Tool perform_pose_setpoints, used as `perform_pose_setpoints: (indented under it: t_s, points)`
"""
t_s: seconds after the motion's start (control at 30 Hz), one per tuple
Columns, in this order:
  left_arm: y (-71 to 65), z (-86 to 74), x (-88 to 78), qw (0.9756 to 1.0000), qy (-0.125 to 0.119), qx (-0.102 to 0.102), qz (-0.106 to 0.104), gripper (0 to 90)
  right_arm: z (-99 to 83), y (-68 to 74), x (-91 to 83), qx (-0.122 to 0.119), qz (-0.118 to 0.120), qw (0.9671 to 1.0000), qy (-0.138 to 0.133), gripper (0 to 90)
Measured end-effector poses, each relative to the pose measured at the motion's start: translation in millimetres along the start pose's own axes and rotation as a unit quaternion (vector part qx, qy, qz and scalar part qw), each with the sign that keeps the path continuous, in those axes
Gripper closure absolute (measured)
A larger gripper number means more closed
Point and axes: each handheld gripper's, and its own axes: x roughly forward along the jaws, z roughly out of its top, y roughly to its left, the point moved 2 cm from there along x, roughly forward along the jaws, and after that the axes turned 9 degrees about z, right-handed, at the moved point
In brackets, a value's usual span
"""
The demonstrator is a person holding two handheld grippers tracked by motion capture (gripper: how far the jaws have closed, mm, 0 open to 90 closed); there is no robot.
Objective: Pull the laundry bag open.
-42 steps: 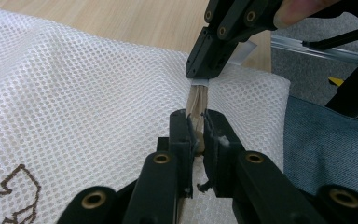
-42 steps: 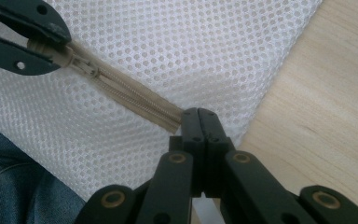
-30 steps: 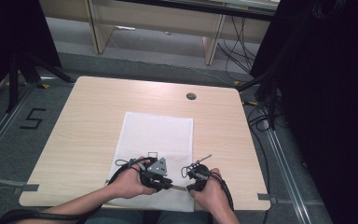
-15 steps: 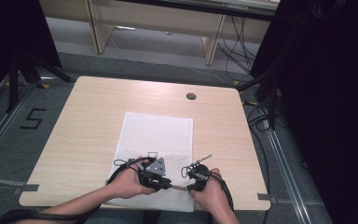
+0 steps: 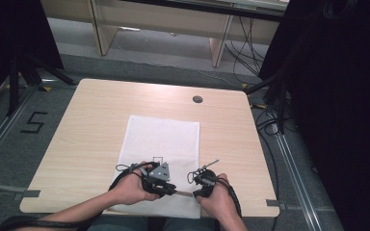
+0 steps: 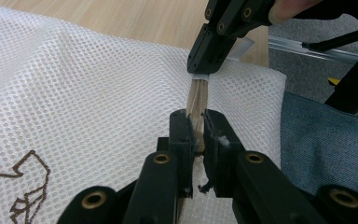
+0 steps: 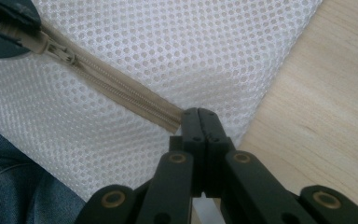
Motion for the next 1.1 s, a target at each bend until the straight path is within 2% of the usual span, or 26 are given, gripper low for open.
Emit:
perform_pose_setpoints:
  t_s: [0.07, 0.13, 0.2, 0.33, 0.43, 0.47, 0.57, 0.63, 0.67, 0.7, 0.77, 0.83, 0.9, 0.97, 1.0, 1.03, 1.07, 1.1]
  points:
    - [-1.1, -0.4, -0.1, 1.0, 0.001, -0.008, 0.0, 81.9, 0.2, -1.9, 0.1, -0.01, -0.003, 0.9999, -0.001, 90.0]
    - [-1.3, -0.4, -0.2, 1.0, 0.0, -0.008, 0.001, 81.9, -0.1, -0.6, -0.5, -0.001, -0.004, 1.0, 0.001, 90.0]
    - [-1.5, -0.5, -0.3, 1.0, 0.0, -0.008, 0.001, 81.9, 0.1, -1.2, -0.2, -0.007, -0.004, 1.0, -0.001, 90.0]
    - [0.2, -1.8, -3.0, 1.0, 0.0, -0.006, 0.002, 81.9, -0.1, -0.8, -0.4, -0.002, -0.003, 1.0, 0.0, 90.0]
    - [1.1, -3.3, -4.7, 0.9999, 0.001, -0.011, 0.002, 81.9, 0.3, -1.1, -0.3, -0.008, -0.003, 1.0, -0.002, 90.0]
    - [0.7, -4.0, -4.4, 0.9999, 0.0, -0.014, 0.002, 81.8, 0.3, 0.9, 0.3, 0.007, -0.004, 1.0, 0.0, 90.0]
    - [0.7, -4.1, -4.7, 0.9999, -0.001, -0.014, 0.001, 81.9, 0.3, -0.7, 0.0, -0.006, -0.002, 1.0, -0.002, 90.0]
    - [0.7, -4.1, -4.8, 0.9999, -0.001, -0.012, 0.001, 81.9, 0.2, -0.8, 0.1, -0.005, -0.001, 1.0, -0.002, 90.0]
    - [0.5, -4.2, -4.8, 0.9999, -0.001, -0.013, 0.001, 81.9, 0.2, 1.4, 0.4, 0.011, -0.005, 0.9999, 0.003, 90.0]
    - [0.4, -4.3, -4.7, 0.9999, -0.001, -0.012, 0.0, 81.8, 0.4, -1.5, 0.5, -0.002, -0.005, 1.0, 0.001, 90.0]
    - [0.0, -4.5, -4.9, 0.9999, -0.002, -0.014, 0.0, 81.9, 0.2, -0.1, 0.2, 0.006, -0.01, 0.9999, 0.001, 90.0]
    - [0.9, -5.0, -6.0, 0.9999, -0.001, -0.012, -0.001, 81.9, 0.3, -2.3, 0.0, -0.008, 0.0, 1.0, -0.001, 90.0]
    - [1.1, -5.5, -6.9, 0.9999, -0.003, -0.015, -0.001, 81.9, 0.3, -2.3, 0.0, -0.007, -0.001, 1.0, -0.001, 90.0]
    - [1.3, -6.2, -7.6, 0.9999, 0.0, -0.01, 0.001, 81.9, 0.3, -2.2, -0.1, -0.009, 0.0, 1.0, -0.001, 90.0]
    - [1.1, -6.5, -7.6, 0.9999, -0.002, -0.015, -0.001, 81.9, 0.3, -2.2, -0.1, -0.009, 0.0, 1.0, -0.001, 90.0]
    - [2.0, -6.8, -8.1, 1.0, 0.002, -0.009, 0.001, 81.9, 0.5, -1.5, 0.5, -0.001, -0.004, 1.0, 0.002, 90.0]
    - [1.2, -7.0, -7.7, 0.9999, 0.0, -0.013, -0.001, 81.9, 0.5, -1.7, 0.6, -0.001, -0.005, 1.0, 0.001, 90.0]
    - [1.8, -7.2, -8.0, 1.0, 0.002, -0.009, 0.0, 81.9, 0.4, -1.7, 0.5, 0.0, -0.005, 1.0, 0.002, 90.0]
